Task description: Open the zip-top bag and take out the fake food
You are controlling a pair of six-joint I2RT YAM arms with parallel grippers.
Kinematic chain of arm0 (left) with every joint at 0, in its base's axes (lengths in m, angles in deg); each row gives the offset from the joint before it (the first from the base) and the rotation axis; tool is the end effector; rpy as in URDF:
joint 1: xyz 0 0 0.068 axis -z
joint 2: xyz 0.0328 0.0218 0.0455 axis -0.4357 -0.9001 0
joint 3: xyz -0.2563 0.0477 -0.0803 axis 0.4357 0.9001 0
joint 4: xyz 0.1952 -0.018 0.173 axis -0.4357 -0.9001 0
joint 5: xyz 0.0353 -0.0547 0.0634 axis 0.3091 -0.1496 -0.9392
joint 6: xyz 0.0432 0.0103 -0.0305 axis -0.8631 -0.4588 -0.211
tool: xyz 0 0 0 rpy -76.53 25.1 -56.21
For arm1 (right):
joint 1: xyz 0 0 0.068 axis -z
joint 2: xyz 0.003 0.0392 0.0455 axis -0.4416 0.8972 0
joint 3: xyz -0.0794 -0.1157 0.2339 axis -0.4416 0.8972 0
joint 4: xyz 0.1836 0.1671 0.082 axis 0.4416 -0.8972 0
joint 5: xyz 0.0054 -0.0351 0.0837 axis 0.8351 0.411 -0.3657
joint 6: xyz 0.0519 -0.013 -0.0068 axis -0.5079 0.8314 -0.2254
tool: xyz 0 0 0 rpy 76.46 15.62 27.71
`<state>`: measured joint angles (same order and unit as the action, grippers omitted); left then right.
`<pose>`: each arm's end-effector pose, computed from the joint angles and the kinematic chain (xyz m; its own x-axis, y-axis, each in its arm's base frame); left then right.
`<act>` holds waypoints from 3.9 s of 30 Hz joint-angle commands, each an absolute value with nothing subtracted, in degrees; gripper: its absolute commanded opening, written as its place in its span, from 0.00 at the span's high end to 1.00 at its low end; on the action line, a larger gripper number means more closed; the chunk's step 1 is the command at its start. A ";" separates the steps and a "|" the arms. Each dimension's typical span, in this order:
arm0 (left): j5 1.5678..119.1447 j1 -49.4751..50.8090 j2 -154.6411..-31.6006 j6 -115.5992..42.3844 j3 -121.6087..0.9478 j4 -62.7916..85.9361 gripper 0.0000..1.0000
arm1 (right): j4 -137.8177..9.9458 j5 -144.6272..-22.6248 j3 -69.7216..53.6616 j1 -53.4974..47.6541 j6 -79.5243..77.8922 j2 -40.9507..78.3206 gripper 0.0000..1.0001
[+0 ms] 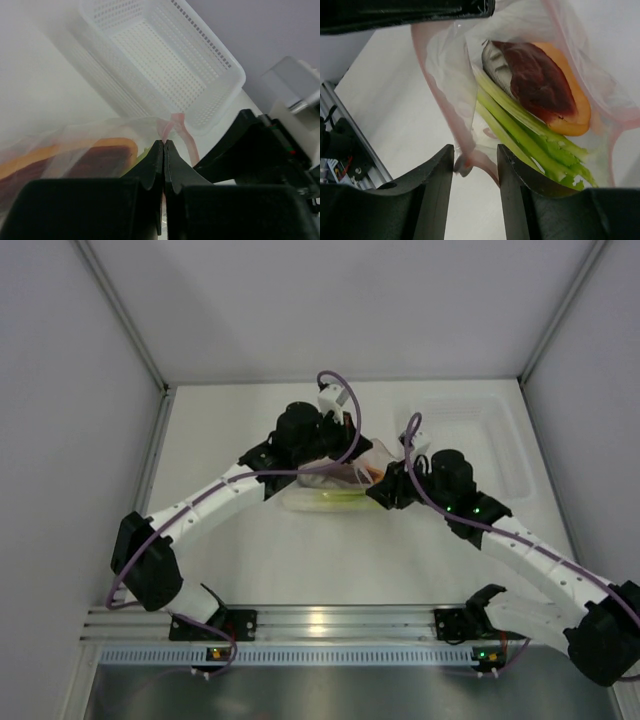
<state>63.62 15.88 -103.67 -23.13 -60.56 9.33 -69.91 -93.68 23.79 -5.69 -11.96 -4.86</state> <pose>0.2637 -0.2443 0.3519 -0.4977 -0.1123 -0.8601 0.6470 0.6124 -0.4544 0.1911 0.1317 0.2990 -0.5099 0.0287 -0.8597 -0.6184 0.6826 0.3895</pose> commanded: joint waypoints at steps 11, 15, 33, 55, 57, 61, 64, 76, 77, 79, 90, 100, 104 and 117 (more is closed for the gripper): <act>79.25 15.83 -101.92 -28.67 -64.80 4.73 1.00 | -43.04 -78.20 35.52 -12.11 -5.96 -3.69 0.52; 81.63 15.56 -101.39 -31.31 -64.45 1.49 1.00 | -44.18 -70.19 35.44 -12.91 -4.90 -4.38 0.54; 76.43 14.16 -101.91 -27.45 -65.68 -0.29 1.00 | -56.22 -81.43 30.61 -12.64 -2.00 -12.22 0.62; 80.39 14.16 -100.77 -23.14 -68.41 1.02 1.00 | -53.06 -76.36 30.60 -14.93 3.36 4.74 0.54; 83.28 14.24 -100.68 -21.48 -67.00 5.23 1.00 | -50.17 -73.80 32.18 -15.28 3.89 5.63 0.54; 92.33 14.16 -102.00 -18.75 -66.47 8.85 1.00 | -44.72 -70.45 34.12 -15.89 5.38 6.16 0.50; 96.29 14.16 -103.50 -19.27 -67.79 8.85 1.00 | -42.95 -68.96 34.38 -18.52 10.47 6.16 0.46; 97.19 10.38 -102.53 -23.83 -68.58 4.65 1.00 | -51.46 -60.86 29.81 -22.05 17.95 10.81 0.40; 95.88 9.94 -102.36 -25.76 -68.76 1.76 1.00 | -52.61 -61.56 29.55 -21.96 18.04 10.90 0.38; 90.70 8.89 -102.27 -28.05 -69.37 -1.33 1.00 | -54.45 -64.19 28.76 -21.96 17.95 11.08 0.36; 96.21 7.57 -102.62 -34.12 -70.25 -3.80 1.00 | -53.17 -64.32 26.65 -22.22 19.71 15.29 0.39; 100.70 7.57 -99.54 -34.30 -69.90 -3.80 1.00 | -41.55 -60.95 28.84 -22.22 20.50 19.34 0.51; 99.12 7.48 -99.63 -34.13 -69.81 -3.80 1.00 | -40.05 -64.29 29.63 -22.13 20.50 18.47 0.83; 90.51 6.77 -102.00 -32.28 -68.94 -3.80 1.00 | -44.61 -71.33 27.53 -22.57 18.05 11.87 1.00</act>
